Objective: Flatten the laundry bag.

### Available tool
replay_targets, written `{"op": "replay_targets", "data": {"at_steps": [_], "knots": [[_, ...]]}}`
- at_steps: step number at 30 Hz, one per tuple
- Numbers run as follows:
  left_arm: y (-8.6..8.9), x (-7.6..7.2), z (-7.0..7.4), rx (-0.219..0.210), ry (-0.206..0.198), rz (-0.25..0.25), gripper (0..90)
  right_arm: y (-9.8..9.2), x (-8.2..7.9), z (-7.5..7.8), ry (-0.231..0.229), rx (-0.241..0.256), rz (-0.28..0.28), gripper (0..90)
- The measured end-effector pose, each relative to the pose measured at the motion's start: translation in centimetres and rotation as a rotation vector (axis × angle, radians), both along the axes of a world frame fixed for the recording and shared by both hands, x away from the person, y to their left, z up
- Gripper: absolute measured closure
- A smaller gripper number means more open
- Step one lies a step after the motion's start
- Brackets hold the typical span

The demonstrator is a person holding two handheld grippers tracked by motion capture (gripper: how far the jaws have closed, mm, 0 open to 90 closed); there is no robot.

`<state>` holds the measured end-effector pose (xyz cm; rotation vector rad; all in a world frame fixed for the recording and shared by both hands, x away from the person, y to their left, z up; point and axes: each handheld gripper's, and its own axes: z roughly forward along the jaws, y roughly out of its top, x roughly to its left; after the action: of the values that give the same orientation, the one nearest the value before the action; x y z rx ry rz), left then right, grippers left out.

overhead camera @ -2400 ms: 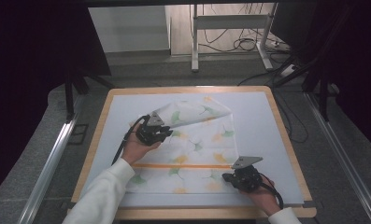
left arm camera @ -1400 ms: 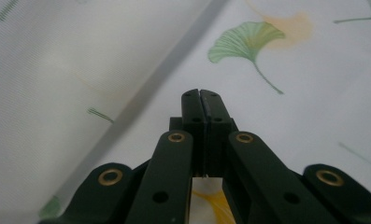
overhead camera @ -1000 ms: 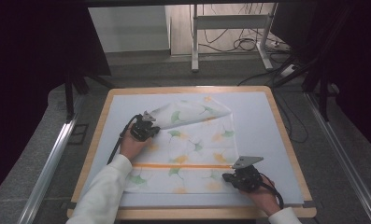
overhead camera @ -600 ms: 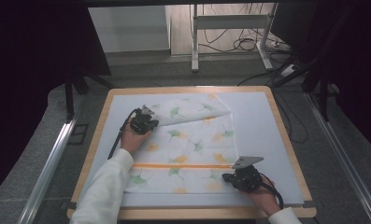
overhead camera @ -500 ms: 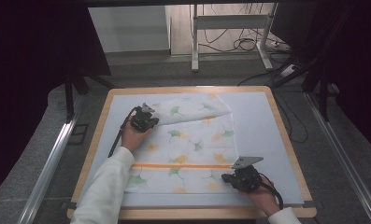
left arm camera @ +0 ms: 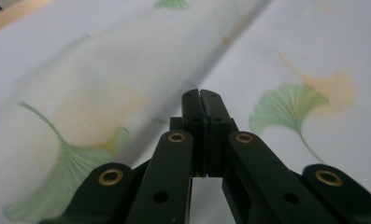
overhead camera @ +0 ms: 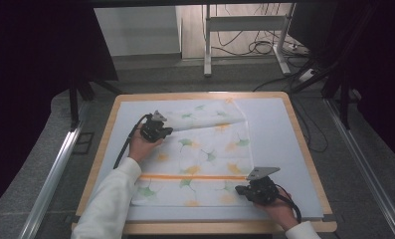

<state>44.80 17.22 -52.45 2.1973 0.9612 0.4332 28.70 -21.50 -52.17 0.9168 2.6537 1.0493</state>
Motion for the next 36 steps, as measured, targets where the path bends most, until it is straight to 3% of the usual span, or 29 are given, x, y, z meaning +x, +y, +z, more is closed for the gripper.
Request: {"op": "replay_targets", "data": {"at_steps": [3, 8, 15, 18, 22, 27, 36], "knots": [[0.0, -0.1, -0.9, 0.048, 0.013, -0.001, 89.9, 0.1, 0.0, 0.0, -0.004, -0.003, -0.002, 89.0], [0.7, 1.3, -1.3, 0.005, 0.018, 0.060, 89.9, 0.0, 0.0, 0.0, 0.000, 0.000, 0.000, 89.0], [0.6, 3.3, -0.9, 0.009, -0.018, 0.107, 89.9, 0.1, 0.1, 0.0, -0.006, 0.001, 0.002, 89.0], [0.9, 4.5, -0.5, -0.036, -0.011, 0.147, 89.9, 0.1, 0.1, 0.0, -0.008, 0.000, 0.000, 89.1], [0.9, 5.2, -0.5, -0.023, 0.009, 0.179, 89.9, 0.1, 0.1, 0.0, -0.009, -0.001, -0.001, 89.0], [1.4, 4.3, -0.1, -0.025, 0.013, 0.162, 89.9, 0.1, 0.1, 0.0, -0.009, -0.006, 0.002, 89.0], [2.0, 0.9, 1.5, -0.060, -0.014, 0.104, 89.9, 0.2, 0.0, 0.0, -0.018, -0.013, 0.005, 89.0]]}}
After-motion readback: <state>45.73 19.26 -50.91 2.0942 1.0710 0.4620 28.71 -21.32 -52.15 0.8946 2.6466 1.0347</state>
